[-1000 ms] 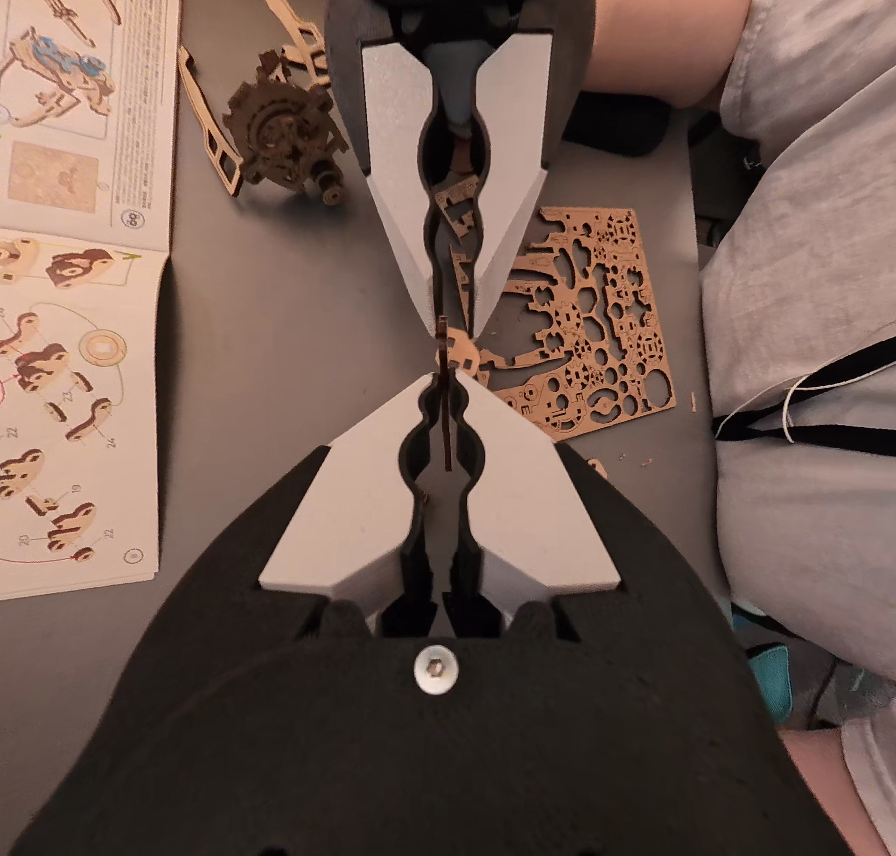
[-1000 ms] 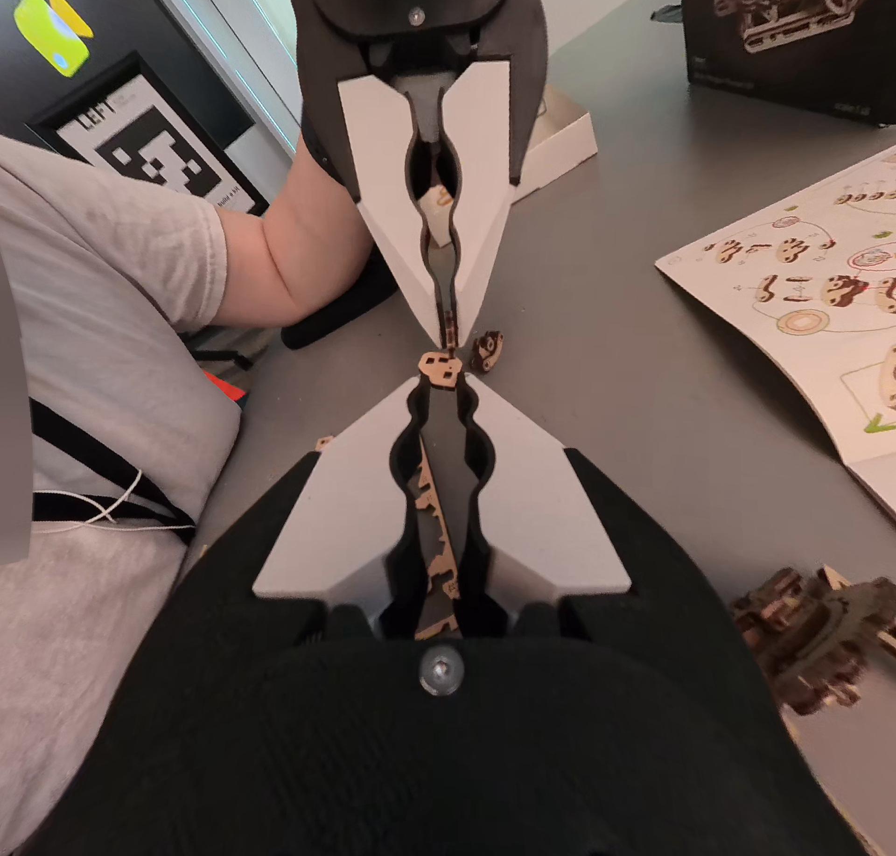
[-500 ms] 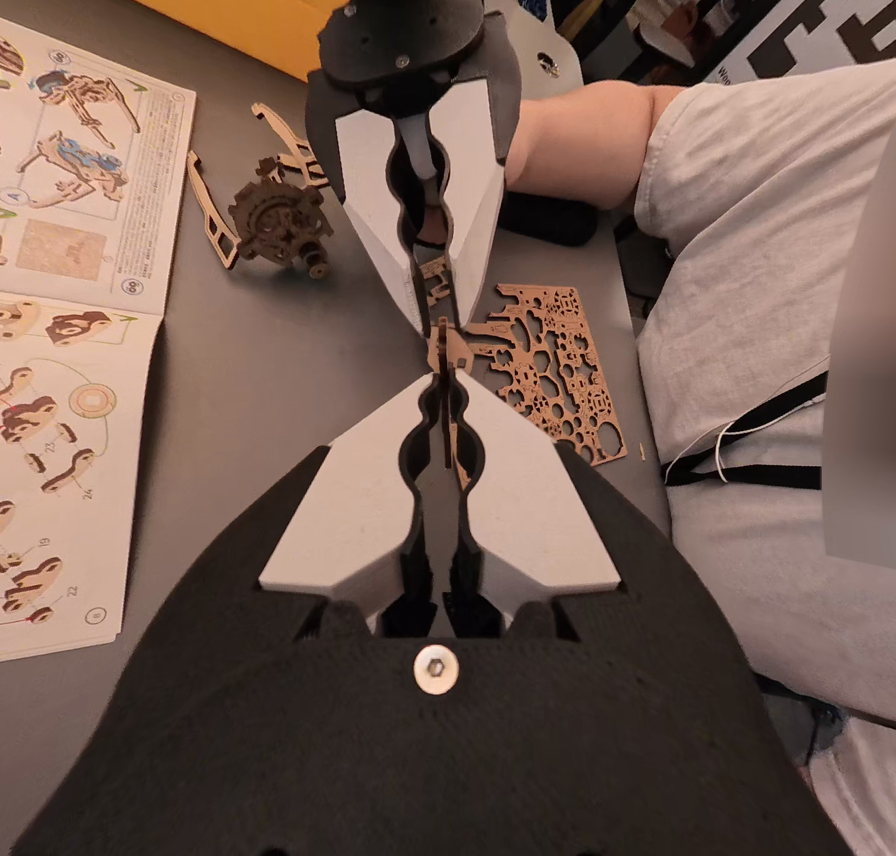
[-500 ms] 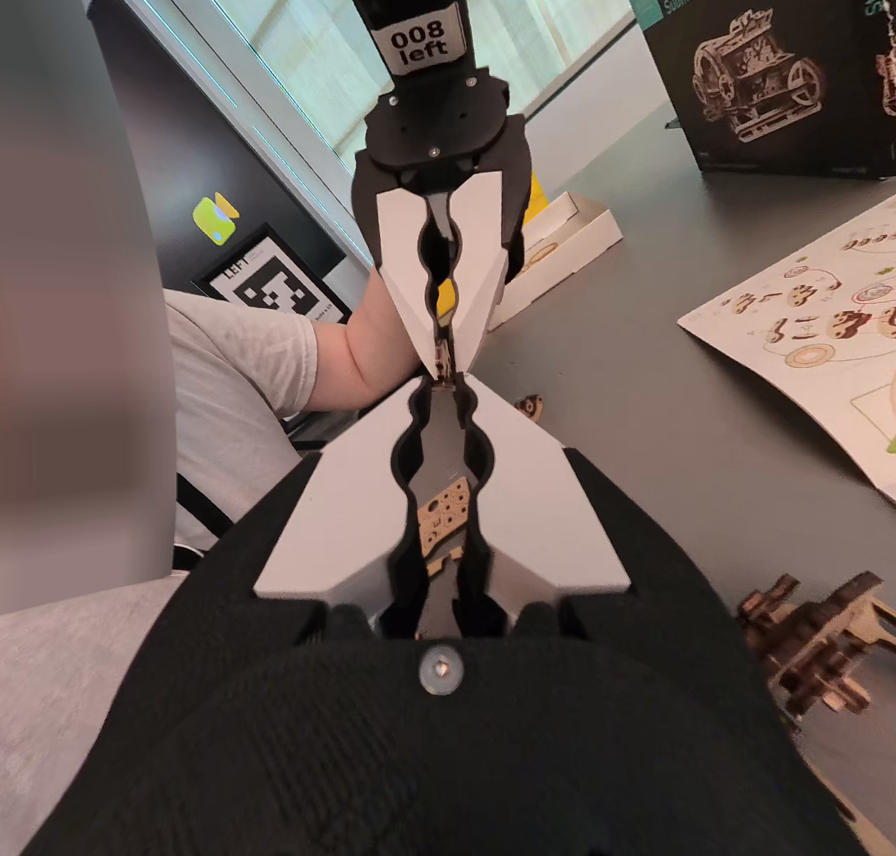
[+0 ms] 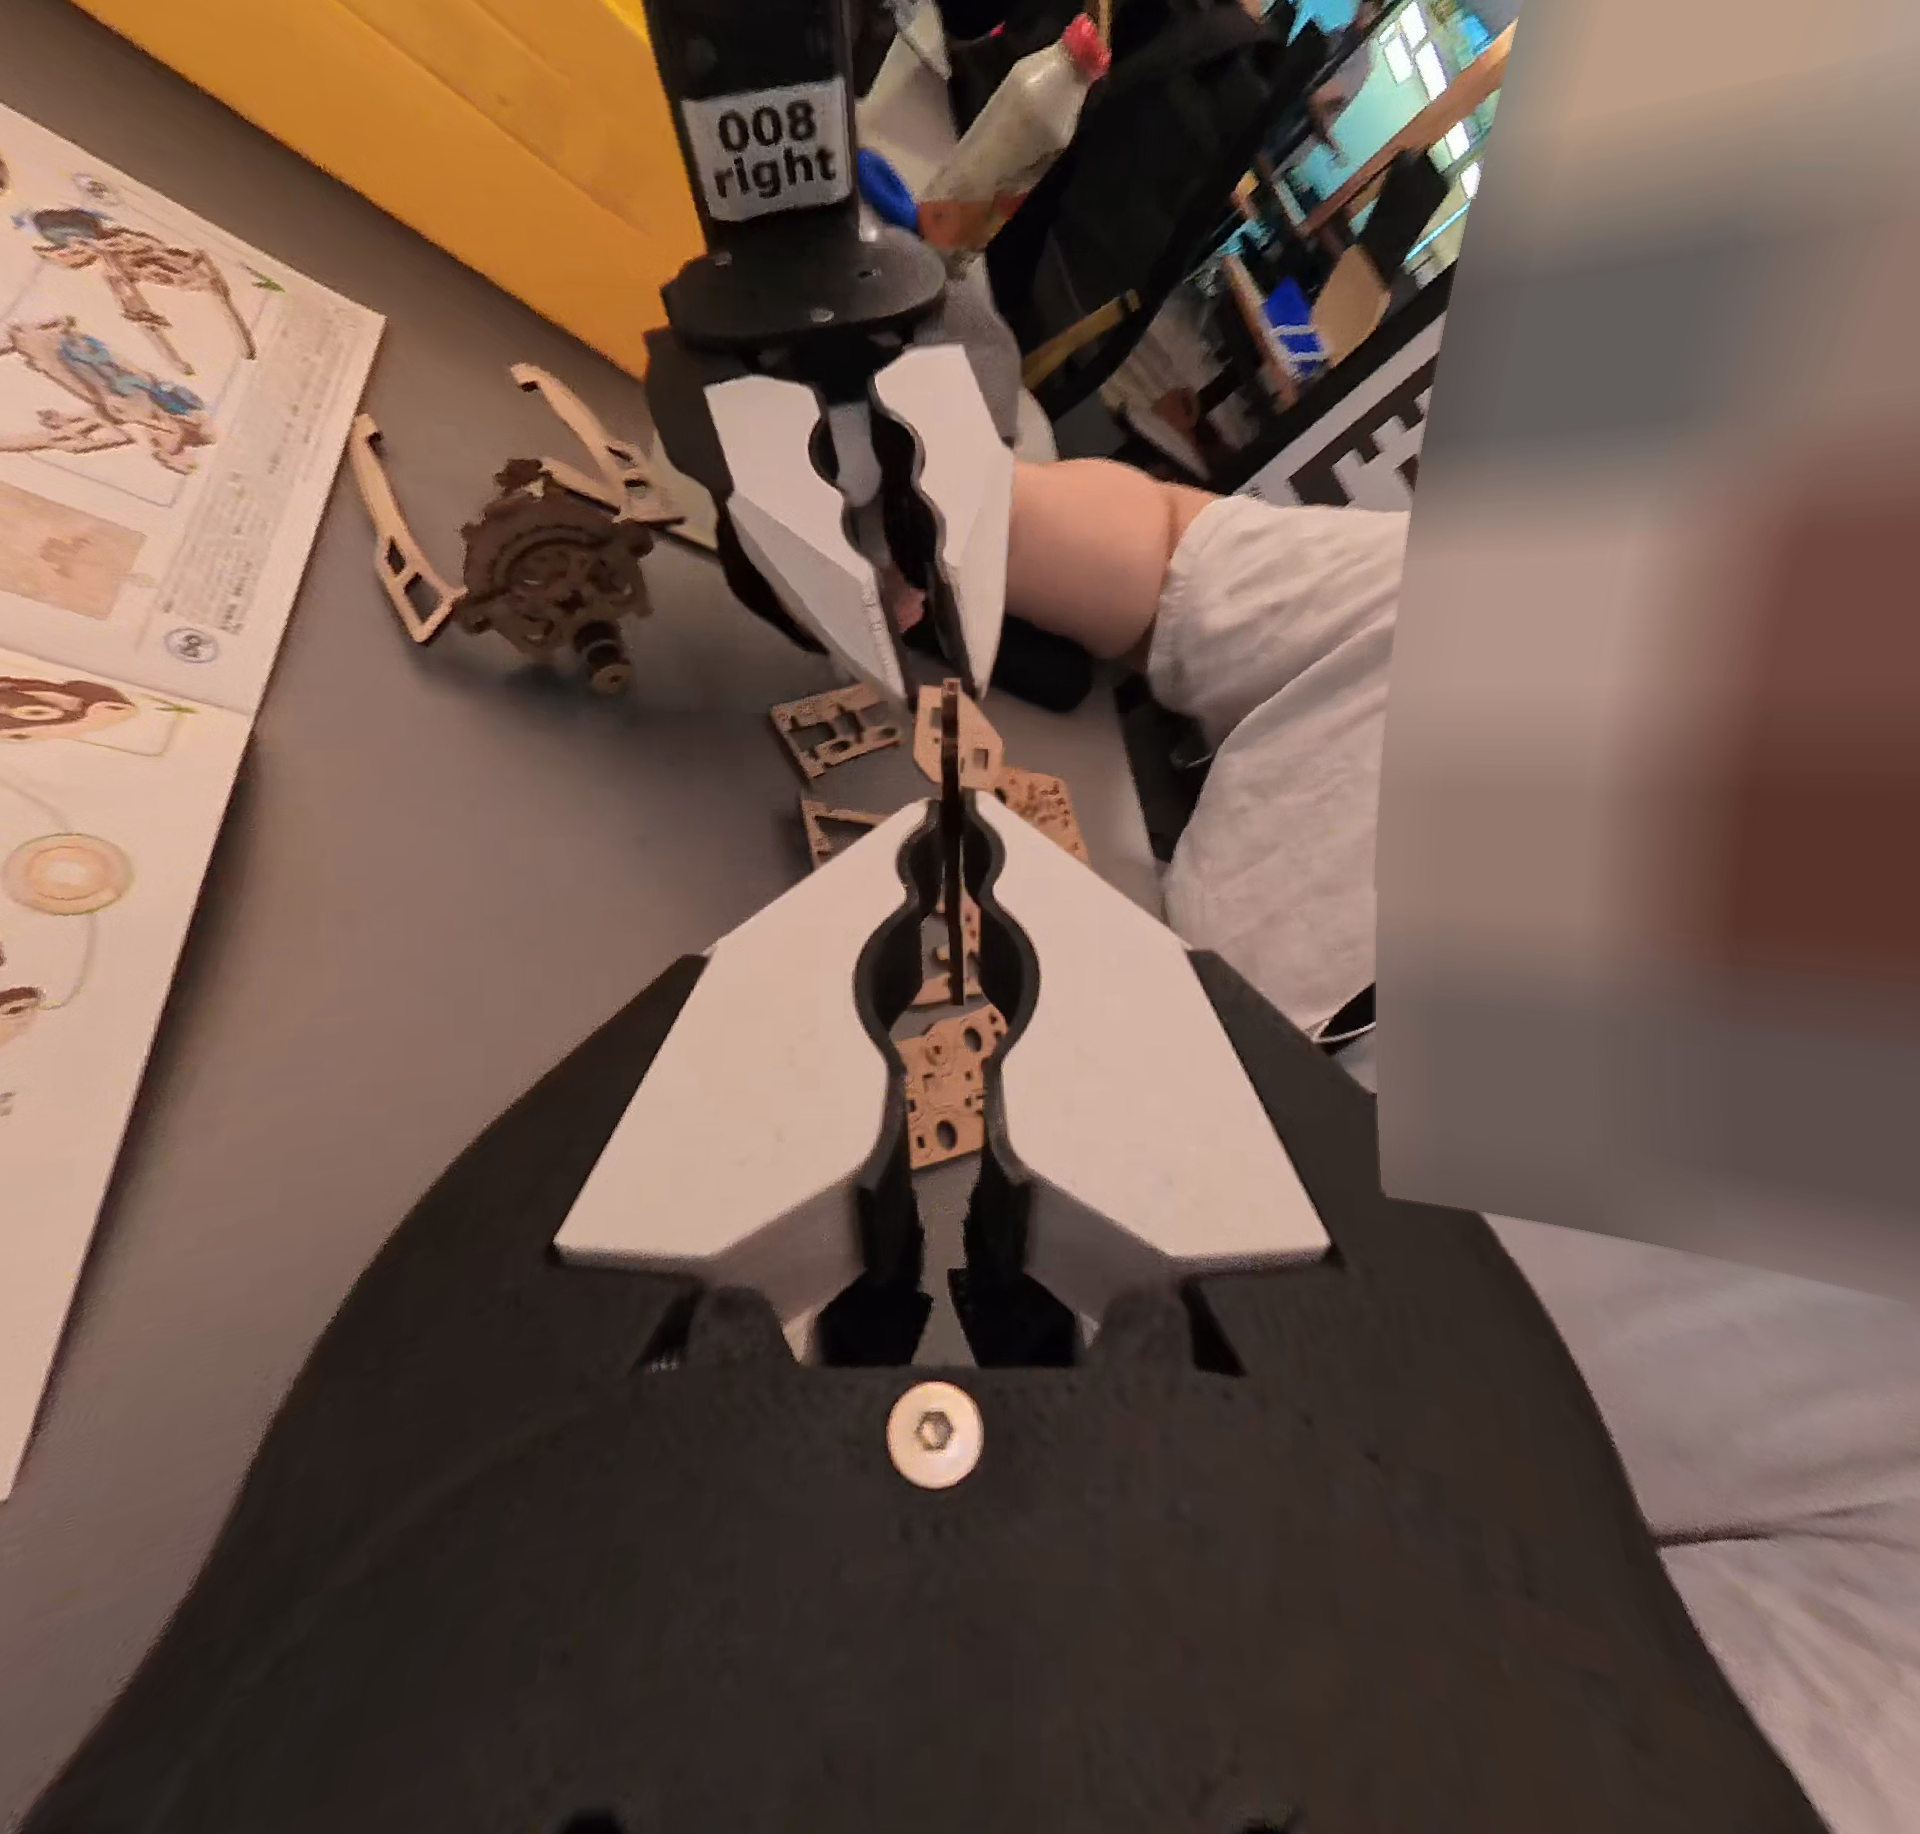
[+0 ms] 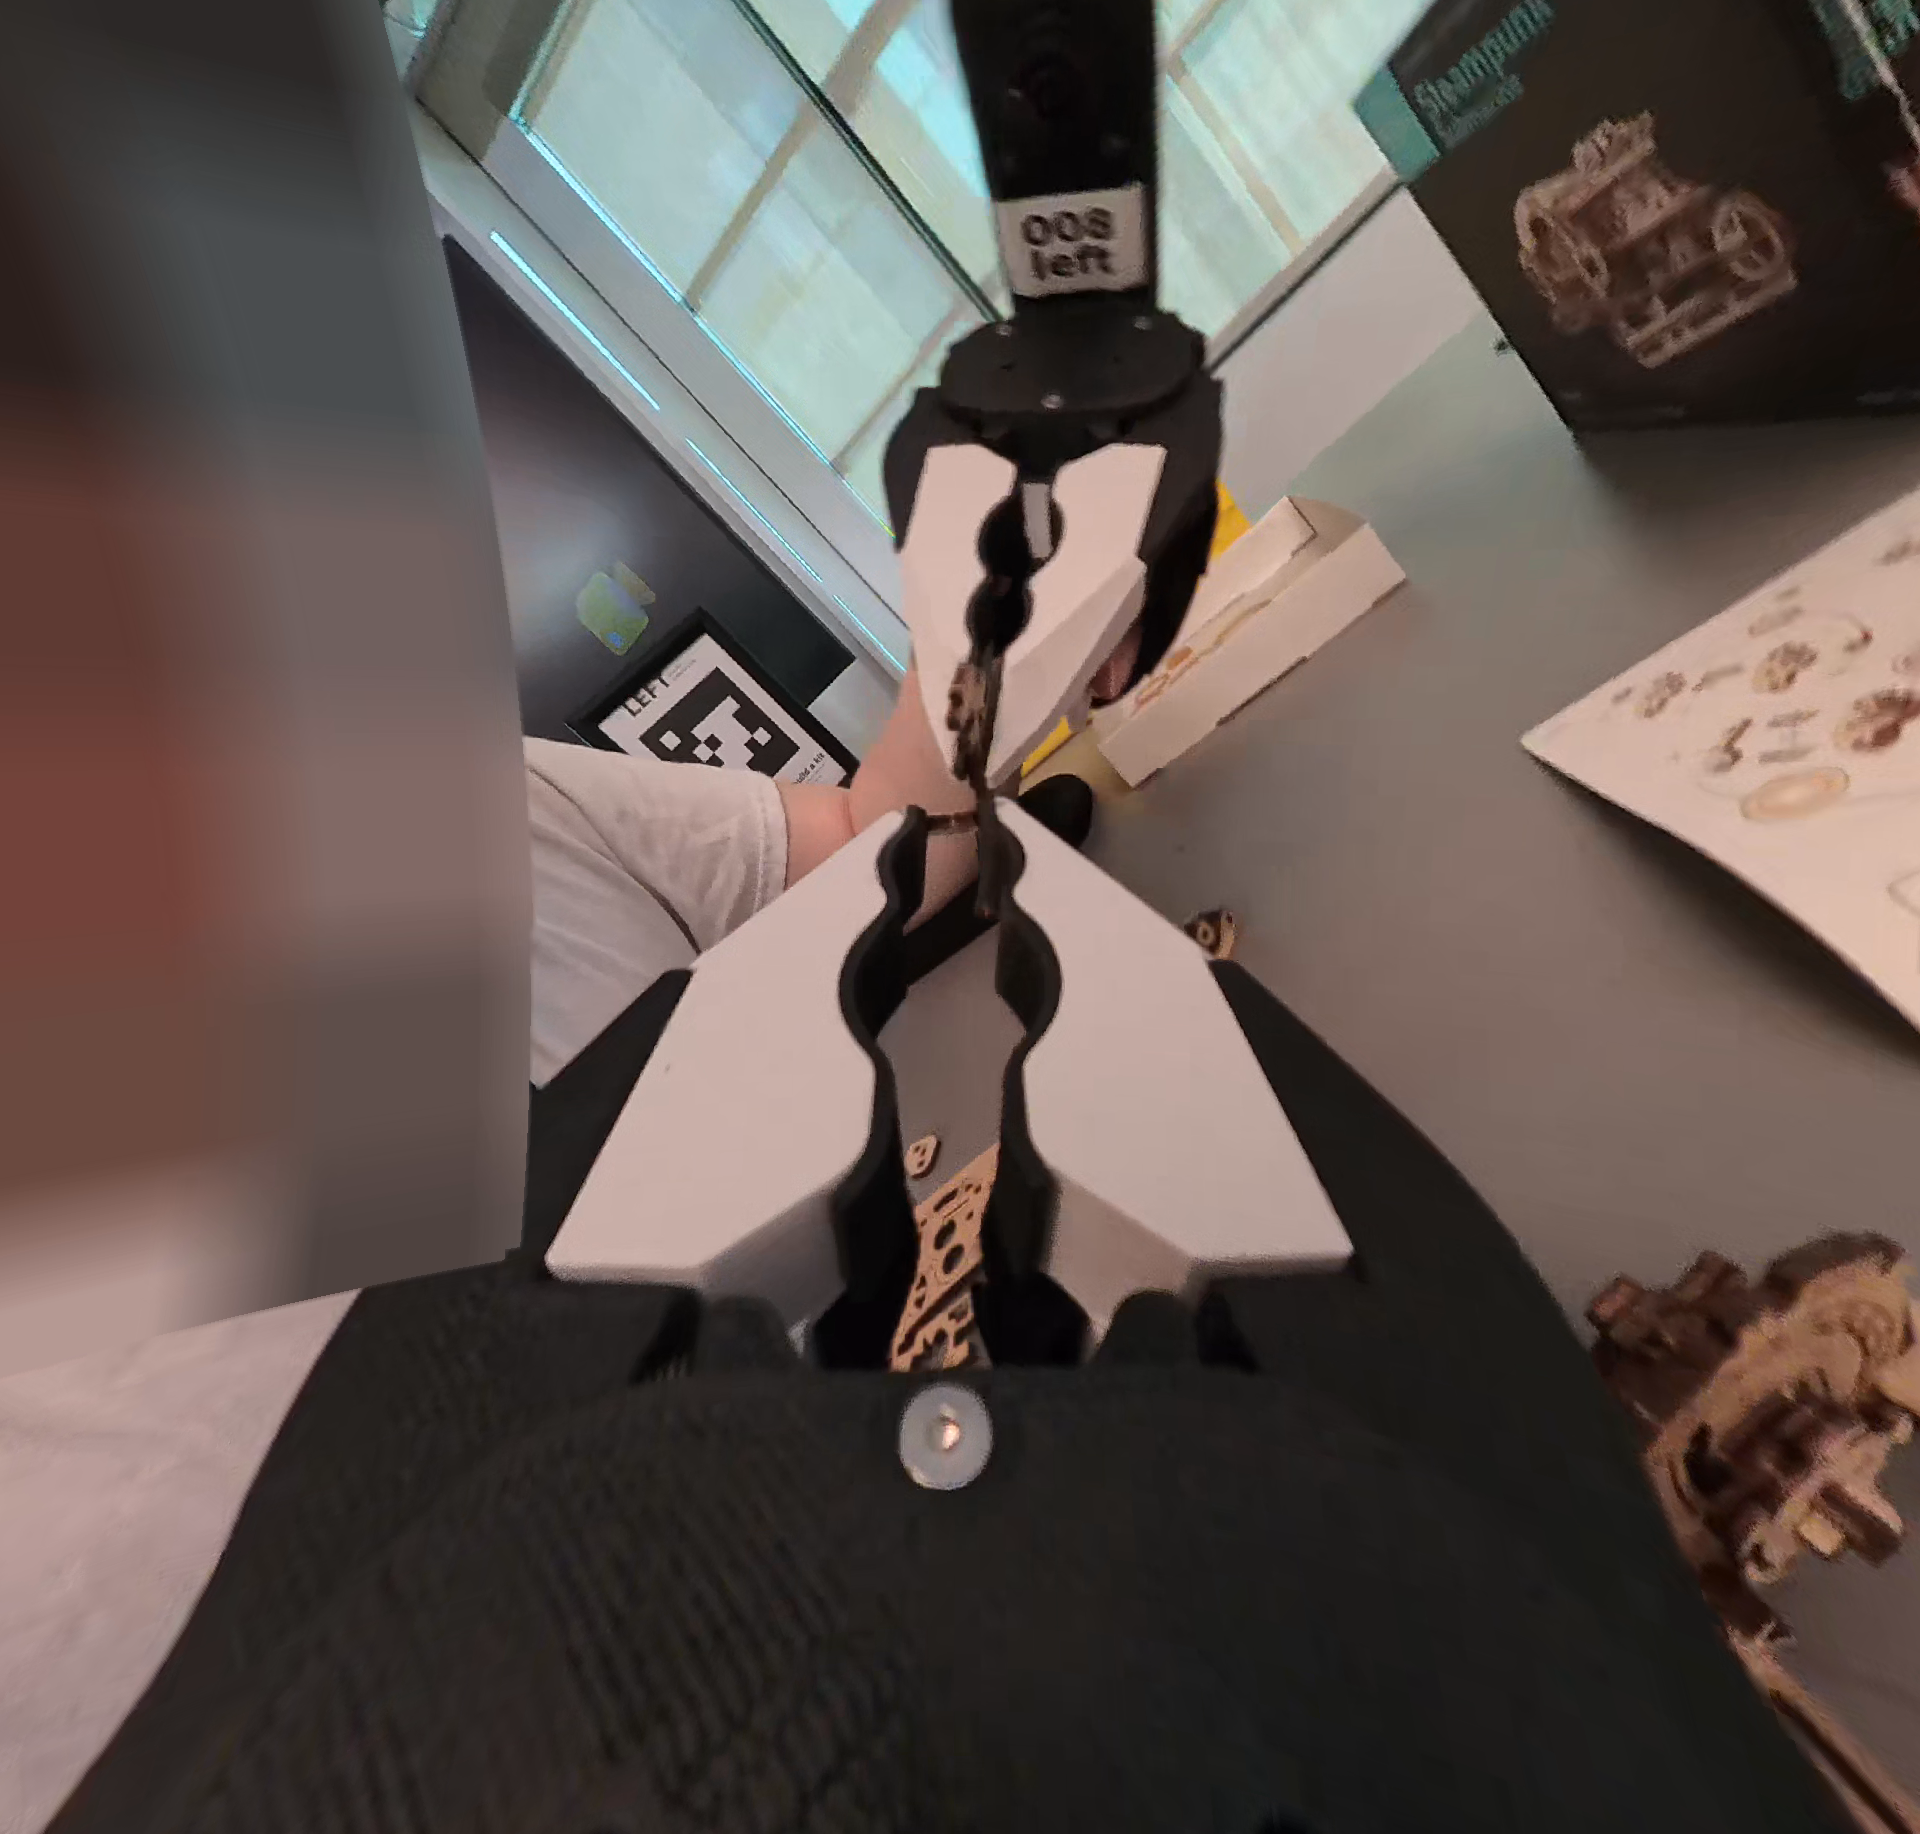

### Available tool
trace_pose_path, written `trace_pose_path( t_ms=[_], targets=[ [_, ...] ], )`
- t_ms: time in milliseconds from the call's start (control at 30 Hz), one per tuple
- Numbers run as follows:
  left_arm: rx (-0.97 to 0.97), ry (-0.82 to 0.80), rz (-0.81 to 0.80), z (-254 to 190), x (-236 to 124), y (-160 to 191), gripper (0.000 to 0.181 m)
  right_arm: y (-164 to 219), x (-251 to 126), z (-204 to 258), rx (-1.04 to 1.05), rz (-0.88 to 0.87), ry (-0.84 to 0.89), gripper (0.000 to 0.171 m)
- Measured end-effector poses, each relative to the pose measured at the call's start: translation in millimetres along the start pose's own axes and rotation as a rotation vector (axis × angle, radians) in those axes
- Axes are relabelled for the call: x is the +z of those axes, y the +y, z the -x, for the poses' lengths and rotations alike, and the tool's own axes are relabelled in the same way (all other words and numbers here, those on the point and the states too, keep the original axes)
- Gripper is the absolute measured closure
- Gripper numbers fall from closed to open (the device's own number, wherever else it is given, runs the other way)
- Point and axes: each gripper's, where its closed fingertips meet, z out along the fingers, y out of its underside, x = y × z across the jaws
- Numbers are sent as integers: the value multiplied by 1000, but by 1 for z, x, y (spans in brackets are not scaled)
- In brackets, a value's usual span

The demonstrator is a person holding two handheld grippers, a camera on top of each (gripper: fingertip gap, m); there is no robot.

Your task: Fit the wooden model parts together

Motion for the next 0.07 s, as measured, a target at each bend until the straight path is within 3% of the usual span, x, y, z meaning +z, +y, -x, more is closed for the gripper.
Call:
trace_pose_path(
  t_ms=[67],
  targets=[
    [-21, 65, -48, -7, -3, -6, 181, -2, 1, 11, -97, 6, -26, 163]
  ],
)
